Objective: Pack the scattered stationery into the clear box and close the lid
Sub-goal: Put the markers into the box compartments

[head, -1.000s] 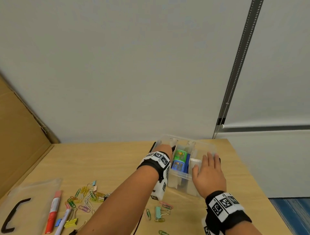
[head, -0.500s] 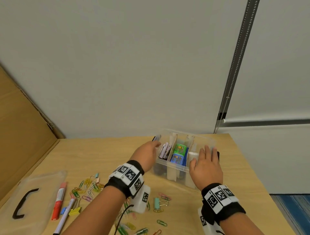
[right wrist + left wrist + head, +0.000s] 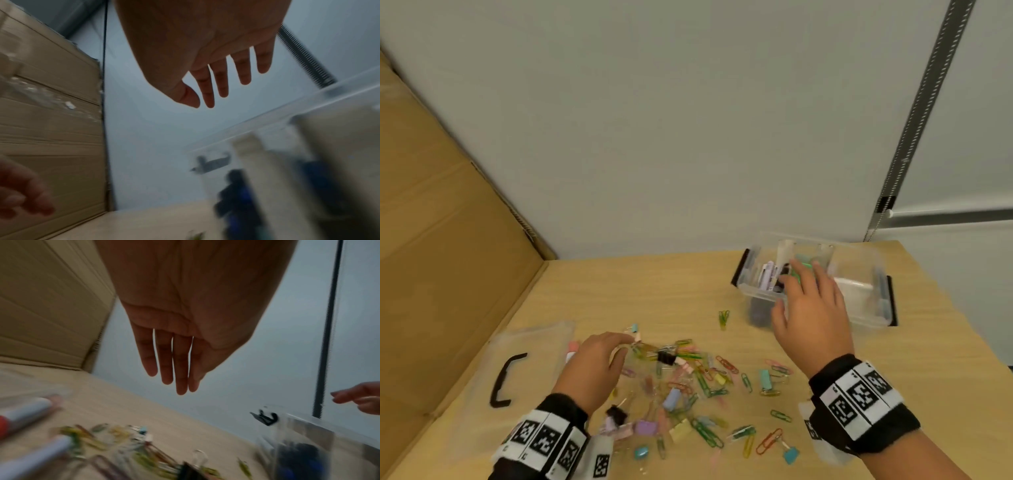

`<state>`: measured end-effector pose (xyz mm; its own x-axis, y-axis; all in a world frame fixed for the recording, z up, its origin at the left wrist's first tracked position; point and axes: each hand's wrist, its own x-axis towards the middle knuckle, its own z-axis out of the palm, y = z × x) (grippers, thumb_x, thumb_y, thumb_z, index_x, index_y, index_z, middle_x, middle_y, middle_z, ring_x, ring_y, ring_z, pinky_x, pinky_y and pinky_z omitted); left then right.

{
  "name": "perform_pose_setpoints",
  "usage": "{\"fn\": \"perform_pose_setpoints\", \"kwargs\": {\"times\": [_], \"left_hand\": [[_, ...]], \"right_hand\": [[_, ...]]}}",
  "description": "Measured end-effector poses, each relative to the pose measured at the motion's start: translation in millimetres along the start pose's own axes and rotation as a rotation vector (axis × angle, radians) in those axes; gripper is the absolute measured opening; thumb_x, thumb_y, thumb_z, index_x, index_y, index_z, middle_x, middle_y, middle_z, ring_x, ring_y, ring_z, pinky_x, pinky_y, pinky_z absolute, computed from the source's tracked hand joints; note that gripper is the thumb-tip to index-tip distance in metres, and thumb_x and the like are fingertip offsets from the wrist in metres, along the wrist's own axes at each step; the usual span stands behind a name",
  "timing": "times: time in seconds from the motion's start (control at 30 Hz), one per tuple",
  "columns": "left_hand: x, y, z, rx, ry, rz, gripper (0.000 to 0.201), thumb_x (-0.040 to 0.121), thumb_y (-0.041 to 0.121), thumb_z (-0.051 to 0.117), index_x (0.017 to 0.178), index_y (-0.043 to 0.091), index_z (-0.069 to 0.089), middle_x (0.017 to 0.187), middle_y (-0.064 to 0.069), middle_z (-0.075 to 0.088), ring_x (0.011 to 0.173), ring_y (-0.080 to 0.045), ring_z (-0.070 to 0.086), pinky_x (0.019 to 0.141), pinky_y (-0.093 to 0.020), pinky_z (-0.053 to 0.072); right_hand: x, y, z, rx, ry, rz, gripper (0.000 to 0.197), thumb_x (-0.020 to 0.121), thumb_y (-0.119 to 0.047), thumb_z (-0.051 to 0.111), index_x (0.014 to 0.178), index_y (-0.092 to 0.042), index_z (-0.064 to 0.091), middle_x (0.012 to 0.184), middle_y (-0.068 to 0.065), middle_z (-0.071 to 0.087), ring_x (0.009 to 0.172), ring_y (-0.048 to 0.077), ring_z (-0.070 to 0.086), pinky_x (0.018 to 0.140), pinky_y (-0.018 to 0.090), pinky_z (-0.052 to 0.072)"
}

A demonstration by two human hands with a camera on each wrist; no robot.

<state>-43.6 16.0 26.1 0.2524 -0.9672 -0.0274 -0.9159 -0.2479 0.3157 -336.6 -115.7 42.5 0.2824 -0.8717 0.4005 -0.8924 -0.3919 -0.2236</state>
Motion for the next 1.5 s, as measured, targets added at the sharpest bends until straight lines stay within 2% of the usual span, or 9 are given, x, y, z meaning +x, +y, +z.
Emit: {"fn": "perform_pose_setpoints", "kwargs": {"times": [0.27, 0.43, 0.63, 0.83, 0.97, 1.07, 1.2, 1.37, 1.5], "left_hand": [[-2, -110, -16, 0.067, -0.105, -0.232, 0.029, 0.096, 0.029, 0.046, 0.123, 0.026, 0.056, 0.127, 0.003, 0.058, 0.115, -0.015, 0.054, 0.097, -0.031, 0.045], [16, -122, -5, 0.086, -0.203, -0.281, 0.032, 0.092, 0.031, 0.048, 0.12, 0.018, 0.055, 0.119, -0.006, 0.06, 0.106, -0.023, 0.059, 0.092, -0.034, 0.047], [31, -116, 0, 0.09, -0.194, -0.263, 0.018, 0.087, 0.029, 0.055, 0.097, 0.013, 0.054, 0.105, -0.01, 0.066, 0.098, -0.028, 0.062, 0.08, -0.033, 0.048], [39, -117, 14, 0.028, -0.223, -0.312, 0.028, 0.084, 0.042, 0.061, 0.084, 0.015, 0.058, 0.089, -0.008, 0.068, 0.073, -0.022, 0.057, 0.064, -0.027, 0.041], [44, -122, 8, -0.074, -0.197, -0.302, 0.023, 0.089, 0.036, 0.052, 0.092, 0.014, 0.056, 0.09, -0.007, 0.064, 0.079, -0.023, 0.058, 0.067, -0.028, 0.04], [41, -123, 0, -0.235, -0.159, -0.292, 0.022, 0.089, 0.032, 0.052, 0.104, 0.016, 0.051, 0.093, -0.004, 0.062, 0.085, -0.022, 0.06, 0.07, -0.032, 0.044], [41, -116, -5, -0.56, -0.119, -0.267, 0.022, 0.092, 0.024, 0.051, 0.111, 0.013, 0.047, 0.094, -0.004, 0.06, 0.086, -0.021, 0.062, 0.079, -0.039, 0.052], [44, -88, -3, -0.728, -0.098, -0.236, 0.021, 0.097, 0.021, 0.044, 0.113, 0.009, 0.049, 0.085, -0.006, 0.054, 0.075, -0.025, 0.066, 0.063, -0.039, 0.054], [48, -54, 7, -0.713, -0.117, -0.196, 0.02, 0.099, 0.023, 0.038, 0.114, 0.013, 0.046, 0.083, -0.006, 0.051, 0.066, -0.024, 0.064, 0.061, -0.04, 0.05]], "right_hand": [[-33, -134, 61, 0.211, -0.2, -0.579, 0.023, 0.082, -0.019, 0.056, 0.104, -0.017, 0.063, 0.113, 0.001, 0.061, 0.113, 0.021, 0.053, 0.089, 0.035, 0.051], [-52, -206, 108, 0.154, -0.404, -0.897, 0.043, 0.068, -0.003, 0.073, 0.107, -0.017, 0.063, 0.106, 0.003, 0.062, 0.091, 0.022, 0.058, 0.067, 0.033, 0.056], [-66, -238, 135, -0.009, -0.457, -1.067, 0.032, 0.06, -0.026, 0.079, 0.089, -0.028, 0.067, 0.1, -0.004, 0.064, 0.092, 0.015, 0.055, 0.059, 0.024, 0.05], [-64, -236, 138, 0.073, -0.464, -0.99, 0.035, 0.063, -0.016, 0.079, 0.095, -0.021, 0.066, 0.101, 0.004, 0.062, 0.083, 0.023, 0.06, 0.057, 0.029, 0.055], [-56, -231, 132, 0.187, -0.507, -0.862, 0.043, 0.076, -0.002, 0.064, 0.115, -0.01, 0.048, 0.13, 0.016, 0.046, 0.097, 0.035, 0.058, 0.053, 0.039, 0.055], [-51, -217, 108, 0.383, -0.438, -0.671, 0.031, 0.089, -0.014, 0.053, 0.119, -0.015, 0.045, 0.14, 0.005, 0.04, 0.086, 0.016, 0.058, 0.066, 0.025, 0.05], [-38, -184, 78, 0.575, -0.283, -0.39, 0.019, 0.088, -0.024, 0.052, 0.107, -0.02, 0.053, 0.118, -0.01, 0.044, 0.076, 0.006, 0.057, 0.067, 0.028, 0.054], [-8, -135, 43, 0.714, -0.05, -0.278, 0.017, 0.085, 0.0, 0.056, 0.096, -0.012, 0.056, 0.1, -0.001, 0.053, 0.079, 0.008, 0.053, 0.07, 0.019, 0.044], [23, -79, 8, 0.702, 0.103, -0.142, 0.013, 0.087, -0.004, 0.058, 0.098, -0.012, 0.058, 0.103, 0.004, 0.06, 0.087, 0.011, 0.059, 0.078, 0.02, 0.049]]}}
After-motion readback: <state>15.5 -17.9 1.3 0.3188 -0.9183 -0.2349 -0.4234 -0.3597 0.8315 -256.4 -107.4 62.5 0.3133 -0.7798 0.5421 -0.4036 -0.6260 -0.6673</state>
